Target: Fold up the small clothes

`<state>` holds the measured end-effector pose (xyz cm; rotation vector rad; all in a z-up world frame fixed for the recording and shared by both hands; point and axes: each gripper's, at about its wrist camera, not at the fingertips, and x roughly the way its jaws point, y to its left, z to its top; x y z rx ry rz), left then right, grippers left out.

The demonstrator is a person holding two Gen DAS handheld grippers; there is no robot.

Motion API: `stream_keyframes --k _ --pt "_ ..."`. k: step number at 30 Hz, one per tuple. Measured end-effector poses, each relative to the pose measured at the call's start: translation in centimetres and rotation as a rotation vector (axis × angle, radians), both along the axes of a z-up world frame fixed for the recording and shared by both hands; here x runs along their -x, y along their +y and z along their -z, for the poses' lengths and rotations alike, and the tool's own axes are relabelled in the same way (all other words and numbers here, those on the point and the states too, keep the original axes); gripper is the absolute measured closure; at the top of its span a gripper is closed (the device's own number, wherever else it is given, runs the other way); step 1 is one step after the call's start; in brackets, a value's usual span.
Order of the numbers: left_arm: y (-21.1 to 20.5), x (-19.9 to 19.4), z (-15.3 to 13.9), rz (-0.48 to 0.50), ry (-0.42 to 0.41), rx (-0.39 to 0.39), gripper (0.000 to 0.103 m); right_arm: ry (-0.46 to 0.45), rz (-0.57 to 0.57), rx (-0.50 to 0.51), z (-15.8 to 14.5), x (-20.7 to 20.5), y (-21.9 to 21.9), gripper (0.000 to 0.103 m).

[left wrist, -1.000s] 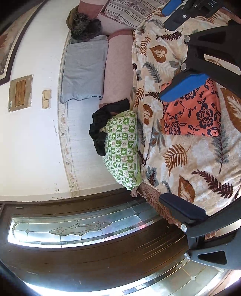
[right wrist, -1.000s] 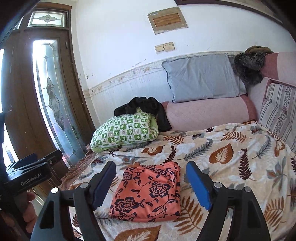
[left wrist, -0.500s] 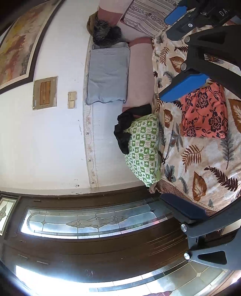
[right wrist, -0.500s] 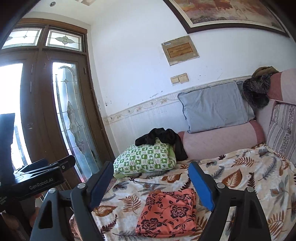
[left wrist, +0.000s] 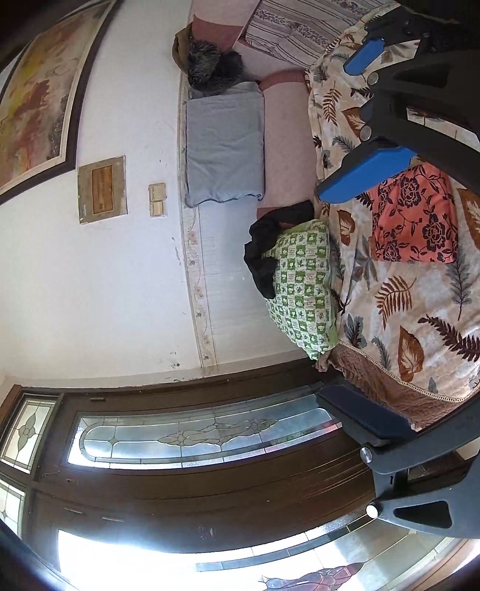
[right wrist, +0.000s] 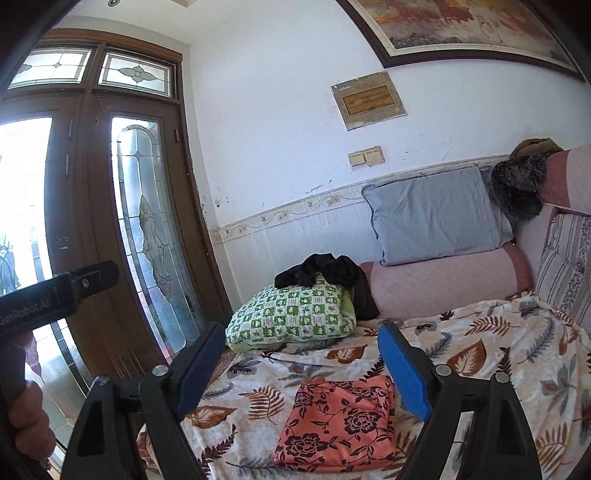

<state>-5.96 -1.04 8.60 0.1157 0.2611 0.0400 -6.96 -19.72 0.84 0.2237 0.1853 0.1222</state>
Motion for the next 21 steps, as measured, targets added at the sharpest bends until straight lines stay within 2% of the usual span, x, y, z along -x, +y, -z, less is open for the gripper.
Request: stream_keyframes --k 6,10,21 --pt "-0.6 0.5 -0.2 0.015 -0.021 -0.036 0.004 0.033 0.008 0.002 0.7 -0.9 0.1 0.016" --pt "-0.3 0.1 -0.1 0.010 -0.020 -0.027 0.004 0.029 0.016 0.026 0.8 -1.0 0.5 0.016" --pt "0.1 -2.2 1.2 0.008 0.046 0.006 0.004 0.034 0.028 0.054 1.1 -1.7 0.9 0.016"
